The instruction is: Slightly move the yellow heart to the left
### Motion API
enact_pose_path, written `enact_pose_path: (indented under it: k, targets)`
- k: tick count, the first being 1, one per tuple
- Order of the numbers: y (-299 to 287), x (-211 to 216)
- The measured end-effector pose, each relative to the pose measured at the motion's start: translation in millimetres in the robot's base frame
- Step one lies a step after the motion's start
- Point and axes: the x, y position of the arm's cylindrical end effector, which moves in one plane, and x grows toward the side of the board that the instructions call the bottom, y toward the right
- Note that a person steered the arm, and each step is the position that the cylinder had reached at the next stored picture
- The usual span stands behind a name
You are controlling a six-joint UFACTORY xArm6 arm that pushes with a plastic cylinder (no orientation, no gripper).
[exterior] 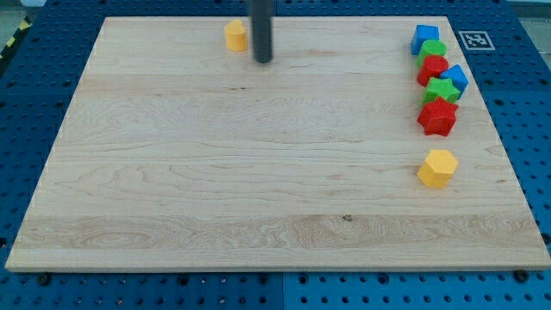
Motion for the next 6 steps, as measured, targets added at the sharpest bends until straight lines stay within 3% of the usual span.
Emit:
enact_pose_path:
  k: [1,2,4,5,6]
  targets:
    - [33.2,-1.0]
    - [9.3,-33.2]
    - [-127.2,-48.4]
    - [-165.5,-48.4]
    - [-145.5,-40.4]
